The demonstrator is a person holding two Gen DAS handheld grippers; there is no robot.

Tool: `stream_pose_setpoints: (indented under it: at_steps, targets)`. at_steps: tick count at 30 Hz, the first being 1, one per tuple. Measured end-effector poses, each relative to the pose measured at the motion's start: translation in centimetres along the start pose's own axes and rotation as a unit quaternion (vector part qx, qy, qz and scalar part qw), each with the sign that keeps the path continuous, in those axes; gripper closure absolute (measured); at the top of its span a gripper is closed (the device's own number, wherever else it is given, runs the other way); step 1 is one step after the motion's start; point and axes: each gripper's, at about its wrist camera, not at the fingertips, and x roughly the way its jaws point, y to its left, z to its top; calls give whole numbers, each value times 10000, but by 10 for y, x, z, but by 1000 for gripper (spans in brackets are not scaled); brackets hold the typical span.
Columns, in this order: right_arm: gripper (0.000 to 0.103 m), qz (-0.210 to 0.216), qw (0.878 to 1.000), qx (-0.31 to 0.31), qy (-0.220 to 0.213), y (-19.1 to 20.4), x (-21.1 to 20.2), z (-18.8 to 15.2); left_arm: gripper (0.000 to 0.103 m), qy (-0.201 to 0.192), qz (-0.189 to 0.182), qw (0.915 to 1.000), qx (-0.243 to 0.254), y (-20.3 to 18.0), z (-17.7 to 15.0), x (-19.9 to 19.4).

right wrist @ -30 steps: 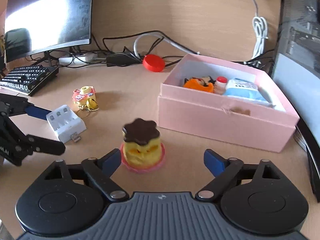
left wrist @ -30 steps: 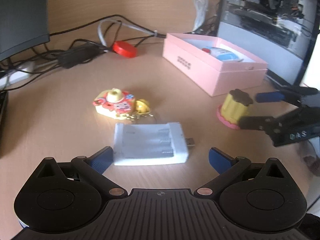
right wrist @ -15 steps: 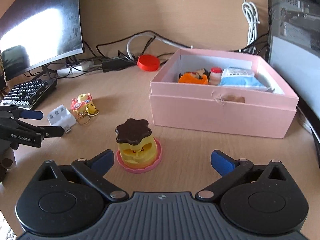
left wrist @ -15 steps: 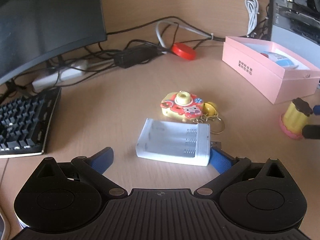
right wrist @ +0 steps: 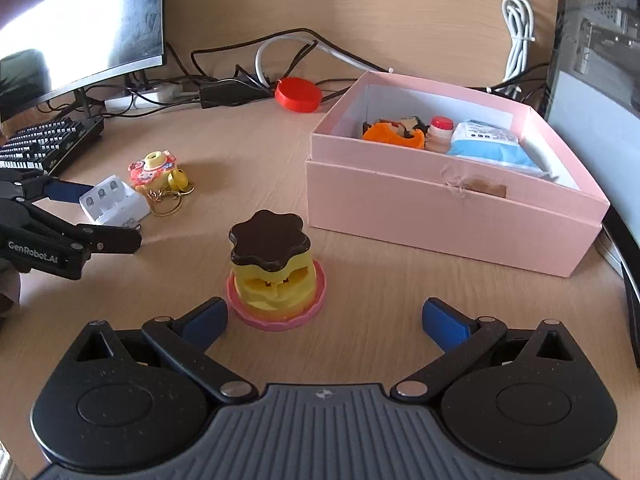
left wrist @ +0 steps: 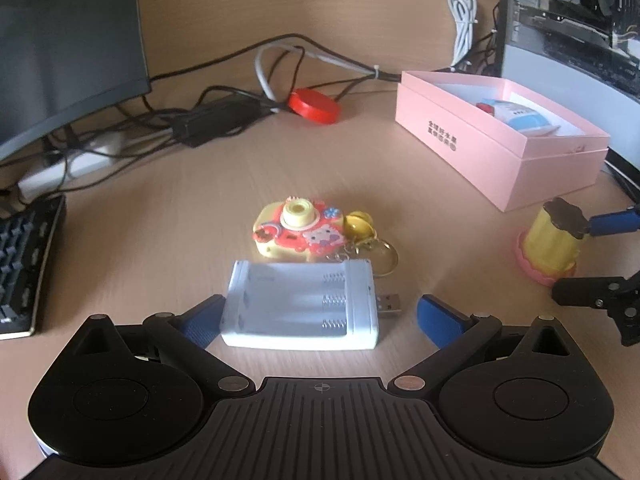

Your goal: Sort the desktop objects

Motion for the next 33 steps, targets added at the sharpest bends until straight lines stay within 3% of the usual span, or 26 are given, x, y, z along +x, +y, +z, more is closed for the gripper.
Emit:
stream_pose_setpoints:
  at_steps: [2, 5, 9, 13, 15, 21, 24, 27, 33]
  targets:
    - [0, 39, 10000, -35, 54, 0, -1, 1, 8, -69, 35, 10000, -6, 0, -1, -3]
    - [0, 193, 9996, -24, 179, -3, -3, 5, 8, -95, -8, 9998, -149, 6, -7, -11]
    - [0, 201, 9994, -7, -295, 2, -16, 4, 8, -87, -198, 9997, -100, 4, -19, -30]
    - [3, 172, 9991, -289, -246, 20, -9, 10, 8, -91, -410, 9991, -13, -5, -30, -44]
    - [16, 241, 9992, -298, -103, 26, 0, 14, 8, -76, -483, 9988, -45, -8, -33, -48]
    - [34, 260, 9992, -286, -67, 36, 6, 18, 8, -55, -491, 9988, -30, -12, -41, -49]
    - [32, 261, 9991, -279, -186, 36, 4, 13, 5, -106, -627, 9978, -199, -7, -40, -49]
    - [19, 130, 9995, -176, -239, 33, 5, 11, 2, -172, -710, 9967, -356, -5, -40, -47]
    - [3, 62, 9999, 25, -112, 27, 9, 12, 0, -198, -728, 9964, -375, -7, -40, -47]
